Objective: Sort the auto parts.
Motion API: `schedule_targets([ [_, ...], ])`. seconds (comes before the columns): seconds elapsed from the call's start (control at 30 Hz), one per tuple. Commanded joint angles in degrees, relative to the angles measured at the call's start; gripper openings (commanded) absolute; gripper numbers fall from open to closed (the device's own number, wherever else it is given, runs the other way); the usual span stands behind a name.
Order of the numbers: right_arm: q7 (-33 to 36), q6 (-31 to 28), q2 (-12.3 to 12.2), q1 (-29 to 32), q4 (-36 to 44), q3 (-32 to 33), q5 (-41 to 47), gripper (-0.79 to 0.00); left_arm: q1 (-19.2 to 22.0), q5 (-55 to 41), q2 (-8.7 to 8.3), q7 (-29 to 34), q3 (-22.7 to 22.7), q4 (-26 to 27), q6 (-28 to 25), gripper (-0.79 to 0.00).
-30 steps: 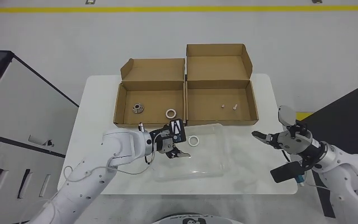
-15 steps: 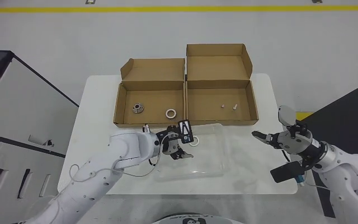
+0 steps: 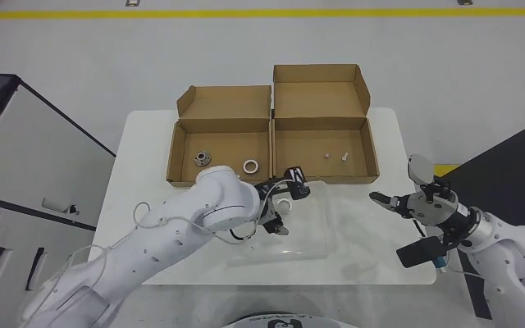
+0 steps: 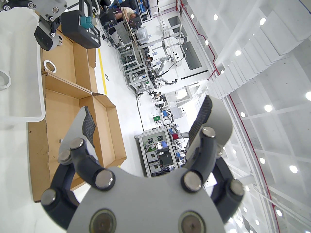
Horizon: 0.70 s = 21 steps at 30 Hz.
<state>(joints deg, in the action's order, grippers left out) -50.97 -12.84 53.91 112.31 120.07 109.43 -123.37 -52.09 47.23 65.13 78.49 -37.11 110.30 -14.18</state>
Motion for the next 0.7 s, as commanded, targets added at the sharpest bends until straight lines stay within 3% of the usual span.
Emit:
schedule_targets([
  [0.0,0.0,0.0,0.0,0.0,0.0,0.0,0.0,0.000,1.4,0.1,0.86,-1.3,2.3,-0.9,-0.6,0.000],
  [0.33,0.0,0.0,0.0,0.0,0.0,0.0,0.0,0.000,4.7,0.3,3.93,-5.3,8.3,-8.6,-1.6,-0.012],
  [0.37,0.0,0.0,0.0,0.0,0.0,0.0,0.0,0.000,4.9,0.3,4.13,-5.7,8.6,-9.1,-1.7,-0.145],
  [0.43,0.0,0.0,0.0,0.0,0.0,0.0,0.0,0.000,5.0,0.1,4.44,-6.2,9.0,-10.2,-1.9,-0.237],
  [0.47,0.0,0.0,0.0,0.0,0.0,0.0,0.0,0.000,5.0,0.3,4.55,-6.5,9.1,-10.7,-2.1,-0.354],
  [0.5,0.0,0.0,0.0,0.0,0.0,0.0,0.0,0.000,5.0,0.3,4.64,-6.6,9.3,-11.1,-2.2,-0.403],
  [0.67,0.0,0.0,0.0,0.0,0.0,0.0,0.0,0.000,4.5,0.3,4.77,-7.2,9.3,-12.9,-2.9,-0.425],
])
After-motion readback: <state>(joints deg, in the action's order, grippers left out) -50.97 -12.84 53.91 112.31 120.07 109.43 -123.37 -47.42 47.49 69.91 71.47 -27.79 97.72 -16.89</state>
